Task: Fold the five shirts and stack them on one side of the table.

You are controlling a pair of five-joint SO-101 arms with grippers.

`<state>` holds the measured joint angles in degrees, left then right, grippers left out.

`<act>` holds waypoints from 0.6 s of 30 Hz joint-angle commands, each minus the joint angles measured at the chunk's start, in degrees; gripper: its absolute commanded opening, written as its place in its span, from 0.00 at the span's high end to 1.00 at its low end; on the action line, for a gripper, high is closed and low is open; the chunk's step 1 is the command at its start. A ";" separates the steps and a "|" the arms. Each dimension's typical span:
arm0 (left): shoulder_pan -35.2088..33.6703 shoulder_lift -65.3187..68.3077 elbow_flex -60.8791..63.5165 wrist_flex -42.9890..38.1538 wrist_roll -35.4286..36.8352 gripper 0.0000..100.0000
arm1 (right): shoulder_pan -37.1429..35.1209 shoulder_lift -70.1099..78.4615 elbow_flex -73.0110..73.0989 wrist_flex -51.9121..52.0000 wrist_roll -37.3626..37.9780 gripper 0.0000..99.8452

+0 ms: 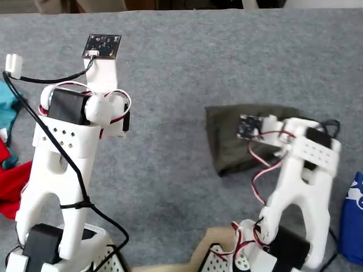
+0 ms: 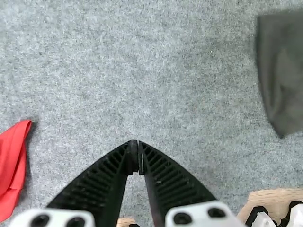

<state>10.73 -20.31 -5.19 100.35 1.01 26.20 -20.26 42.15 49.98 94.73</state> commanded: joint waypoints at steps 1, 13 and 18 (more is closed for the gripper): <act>-0.18 -1.89 -0.09 0.35 -0.26 0.98 | 7.16 -3.03 -3.21 0.00 8.00 0.99; -0.09 -1.89 -0.09 0.35 -0.18 0.98 | 26.42 -2.68 -7.25 -7.82 21.54 0.99; -0.35 -1.89 -0.09 0.35 -0.18 0.98 | 31.08 -2.68 -12.70 -7.82 19.08 0.99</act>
<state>10.73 -20.31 -5.19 100.35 1.01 54.07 -20.35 35.12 43.56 115.30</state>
